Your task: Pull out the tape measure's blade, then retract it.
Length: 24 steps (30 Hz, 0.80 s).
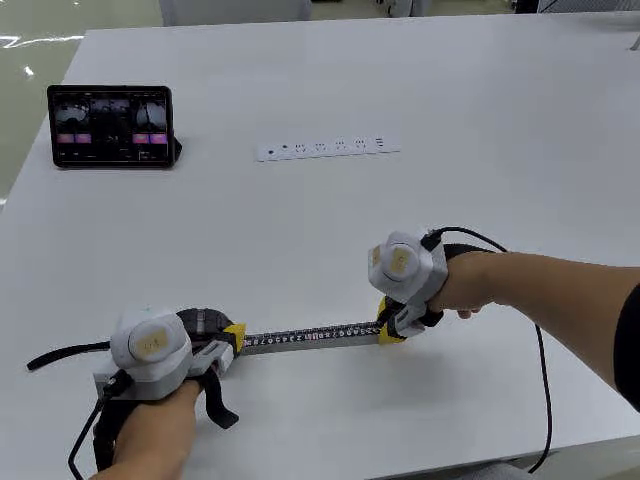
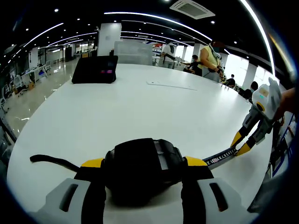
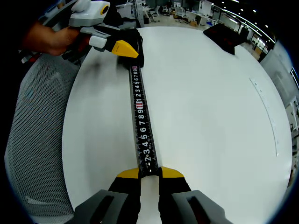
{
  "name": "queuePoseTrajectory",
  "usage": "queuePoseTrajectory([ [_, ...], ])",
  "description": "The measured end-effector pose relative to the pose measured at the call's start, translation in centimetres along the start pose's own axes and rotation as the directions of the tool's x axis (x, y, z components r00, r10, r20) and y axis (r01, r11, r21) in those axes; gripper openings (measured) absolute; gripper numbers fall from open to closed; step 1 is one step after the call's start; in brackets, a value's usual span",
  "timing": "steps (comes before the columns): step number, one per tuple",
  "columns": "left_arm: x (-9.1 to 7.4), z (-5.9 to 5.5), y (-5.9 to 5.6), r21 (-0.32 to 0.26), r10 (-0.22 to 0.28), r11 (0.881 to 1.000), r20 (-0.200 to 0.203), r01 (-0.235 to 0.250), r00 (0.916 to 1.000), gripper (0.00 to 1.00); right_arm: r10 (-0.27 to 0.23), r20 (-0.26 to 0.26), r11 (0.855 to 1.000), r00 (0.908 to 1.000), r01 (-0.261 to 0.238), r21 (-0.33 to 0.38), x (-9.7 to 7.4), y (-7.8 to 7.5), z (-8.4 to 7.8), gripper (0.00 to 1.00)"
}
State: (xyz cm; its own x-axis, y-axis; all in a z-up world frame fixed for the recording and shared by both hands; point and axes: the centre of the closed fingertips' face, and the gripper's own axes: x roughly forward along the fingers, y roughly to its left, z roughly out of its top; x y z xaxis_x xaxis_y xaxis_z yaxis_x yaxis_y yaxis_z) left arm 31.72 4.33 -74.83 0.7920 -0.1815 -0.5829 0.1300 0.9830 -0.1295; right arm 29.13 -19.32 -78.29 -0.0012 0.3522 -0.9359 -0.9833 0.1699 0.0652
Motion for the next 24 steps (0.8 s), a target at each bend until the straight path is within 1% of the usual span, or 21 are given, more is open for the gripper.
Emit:
queuePoseTrajectory([
  [14,0.0,-0.1,0.0,-0.002,0.001,1.000,-0.003,-0.001,1.0000,0.61,0.011,0.004,1.000,0.9999,-0.011,-0.005,0.2,0.2,0.7,0.10],
  [24,-0.1,-0.1,0.0,-0.003,0.002,1.000,-0.006,-0.002,1.0000,0.61,0.003,0.008,1.000,1.0000,-0.003,0.006,0.3,0.3,1.2,0.10],
])
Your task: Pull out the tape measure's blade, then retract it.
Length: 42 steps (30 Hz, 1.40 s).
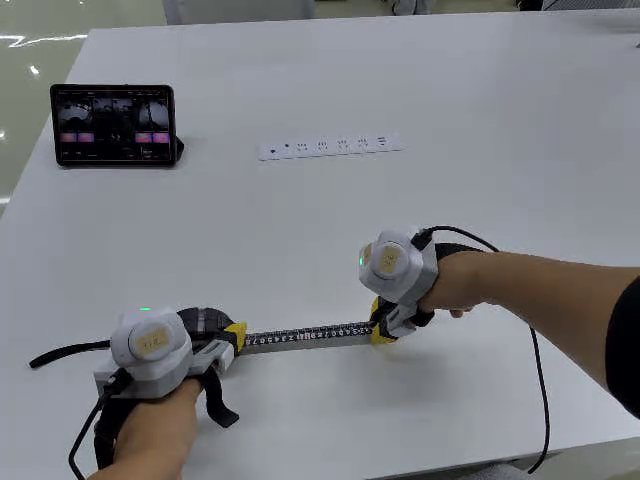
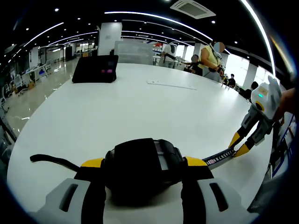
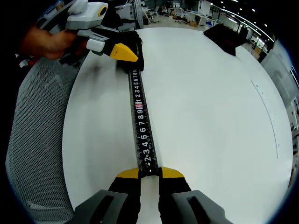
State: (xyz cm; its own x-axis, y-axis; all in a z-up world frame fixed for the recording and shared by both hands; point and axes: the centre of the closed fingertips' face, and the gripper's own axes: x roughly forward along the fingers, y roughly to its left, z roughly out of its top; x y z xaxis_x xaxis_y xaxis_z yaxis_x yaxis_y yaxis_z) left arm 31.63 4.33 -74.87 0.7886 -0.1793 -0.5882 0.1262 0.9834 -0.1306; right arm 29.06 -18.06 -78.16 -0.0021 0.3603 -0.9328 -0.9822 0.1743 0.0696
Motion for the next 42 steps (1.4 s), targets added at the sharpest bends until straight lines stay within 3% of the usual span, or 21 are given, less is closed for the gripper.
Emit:
queuePoseTrajectory([
  [42,0.0,0.0,0.0,0.001,0.003,1.000,-0.008,-0.003,1.0000,0.61,-0.014,0.015,1.000,0.9998,0.013,0.019,0.7,0.2,1.6,0.10],
])
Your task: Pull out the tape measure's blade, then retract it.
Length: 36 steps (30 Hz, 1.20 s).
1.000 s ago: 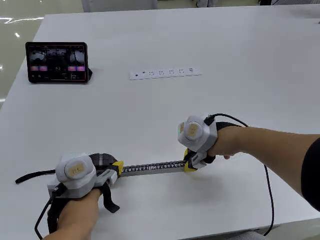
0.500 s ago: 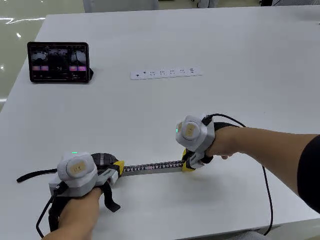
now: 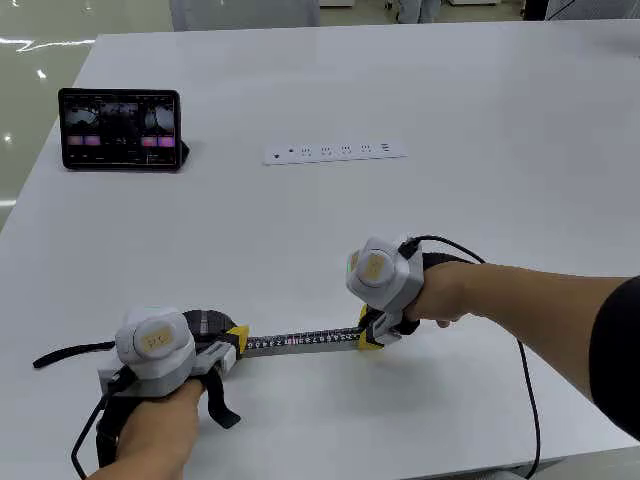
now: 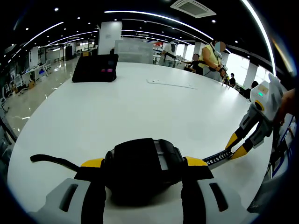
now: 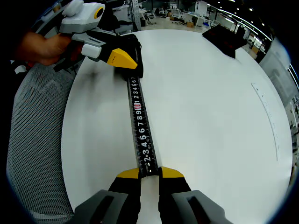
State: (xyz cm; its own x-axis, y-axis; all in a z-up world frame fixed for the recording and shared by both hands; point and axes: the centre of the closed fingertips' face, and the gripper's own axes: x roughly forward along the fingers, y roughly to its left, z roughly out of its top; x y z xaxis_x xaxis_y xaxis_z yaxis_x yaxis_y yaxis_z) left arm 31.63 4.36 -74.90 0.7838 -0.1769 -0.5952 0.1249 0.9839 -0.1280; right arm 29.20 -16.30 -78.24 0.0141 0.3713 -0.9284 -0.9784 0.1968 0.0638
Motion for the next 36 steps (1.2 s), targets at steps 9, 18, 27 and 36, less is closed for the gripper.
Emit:
queuePoseTrajectory([
  [9,0.0,-0.1,-0.1,-0.002,-0.002,1.000,-0.004,0.002,1.0000,0.61,0.000,-0.002,1.000,1.0000,0.000,-0.004,0.3,0.0,0.4,0.10],
  [18,0.0,0.1,0.0,-0.014,-0.004,1.000,0.002,0.004,1.0000,0.61,0.003,0.016,1.000,0.9999,-0.003,-0.001,0.6,0.0,0.9,0.09],
  [27,0.2,0.0,0.0,-0.023,-0.010,1.000,-0.008,0.009,0.9999,0.60,0.001,0.013,1.000,0.9999,-0.001,-0.005,1.0,0.0,1.3,0.09],
  [36,0.1,0.0,0.0,-0.027,-0.021,0.999,-0.016,0.020,0.9997,0.60,0.010,0.019,1.000,0.9998,-0.010,0.004,1.1,0.2,1.7,0.09],
])
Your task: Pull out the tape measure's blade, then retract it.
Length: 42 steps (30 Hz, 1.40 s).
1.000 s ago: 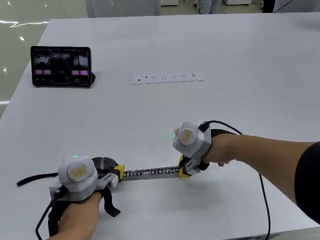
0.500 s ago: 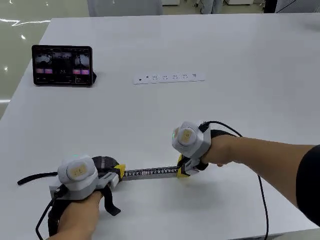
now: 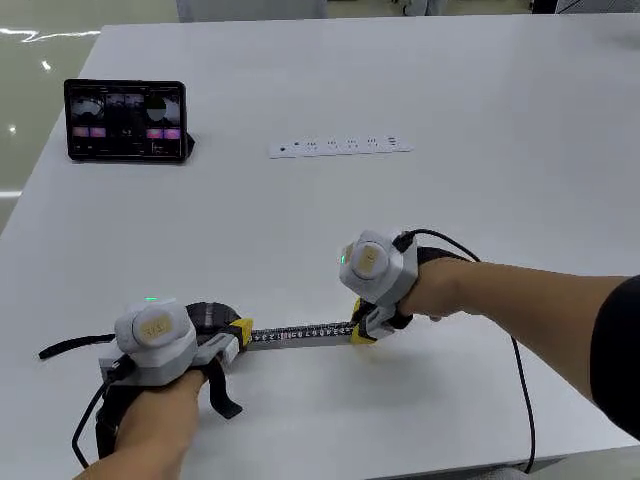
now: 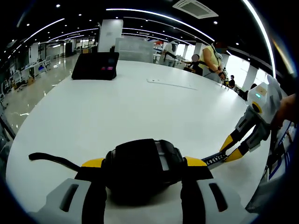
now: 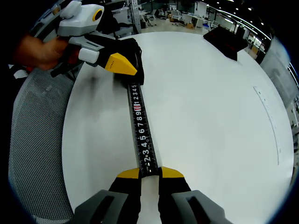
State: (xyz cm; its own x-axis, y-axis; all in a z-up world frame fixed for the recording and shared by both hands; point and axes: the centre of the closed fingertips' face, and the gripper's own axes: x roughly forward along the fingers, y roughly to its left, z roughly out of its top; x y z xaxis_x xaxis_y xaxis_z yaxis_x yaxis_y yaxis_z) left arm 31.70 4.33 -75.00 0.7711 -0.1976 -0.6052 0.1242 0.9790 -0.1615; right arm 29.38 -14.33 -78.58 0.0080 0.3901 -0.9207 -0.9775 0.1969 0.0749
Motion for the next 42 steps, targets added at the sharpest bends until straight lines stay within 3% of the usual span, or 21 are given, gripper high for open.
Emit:
queuePoseTrajectory([
  [8,0.0,0.0,0.0,0.007,-0.007,1.000,-0.008,0.007,0.9999,0.60,0.013,0.000,0.999,0.9999,-0.013,-0.030,0.2,0.1,0.4,0.10],
  [42,0.0,0.1,0.0,0.008,-0.008,1.000,-0.016,0.008,0.9998,0.60,0.012,0.012,0.999,0.9999,-0.012,-0.042,0.6,0.2,2.3,0.10],
])
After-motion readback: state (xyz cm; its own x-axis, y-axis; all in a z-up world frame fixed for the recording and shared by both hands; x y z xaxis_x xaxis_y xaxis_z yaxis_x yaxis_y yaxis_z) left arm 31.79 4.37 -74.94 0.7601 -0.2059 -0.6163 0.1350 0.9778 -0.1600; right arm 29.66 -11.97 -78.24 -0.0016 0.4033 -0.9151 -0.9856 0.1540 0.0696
